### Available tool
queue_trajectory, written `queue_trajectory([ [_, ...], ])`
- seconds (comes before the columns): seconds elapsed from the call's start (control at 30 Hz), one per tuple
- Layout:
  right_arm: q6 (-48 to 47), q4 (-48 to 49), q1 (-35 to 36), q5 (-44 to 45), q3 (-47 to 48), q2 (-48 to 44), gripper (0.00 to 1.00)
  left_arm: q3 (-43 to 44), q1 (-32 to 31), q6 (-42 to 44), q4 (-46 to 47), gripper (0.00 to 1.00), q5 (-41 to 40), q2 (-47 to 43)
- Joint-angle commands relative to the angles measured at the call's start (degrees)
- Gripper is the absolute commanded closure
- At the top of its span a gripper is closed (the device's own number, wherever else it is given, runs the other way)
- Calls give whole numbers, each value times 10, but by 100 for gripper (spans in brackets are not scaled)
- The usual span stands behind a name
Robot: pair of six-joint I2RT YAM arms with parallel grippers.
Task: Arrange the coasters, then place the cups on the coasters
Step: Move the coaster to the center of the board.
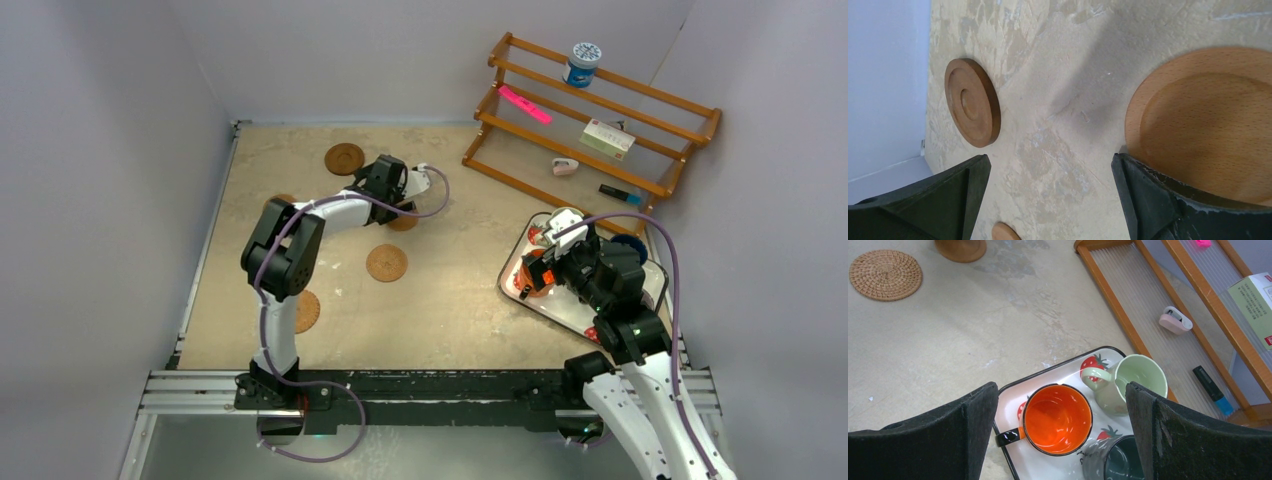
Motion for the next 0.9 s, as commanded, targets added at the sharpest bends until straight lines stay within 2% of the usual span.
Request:
queue_trajectory([
  [0.0, -6, 8, 2, -6, -2, -2, 1, -2, -9, -2, -8, 0, 26, -2],
  [0.43, -7, 8, 2, -7, -3, -1, 1, 16, -17, -13, -13, 0, 20, 2],
  [0.6, -7, 6, 2, -8, -2, -2, 1, 11, -13, -14, -3, 0, -16, -29],
  [0.73, -7, 6, 2, -9, -2, -3, 1, -24, -4, -16, -17, 0, 18, -92],
  [0.87, -8, 6, 2, -10, -2, -4, 1, -94, -5, 1, -30, 0, 113, -171],
])
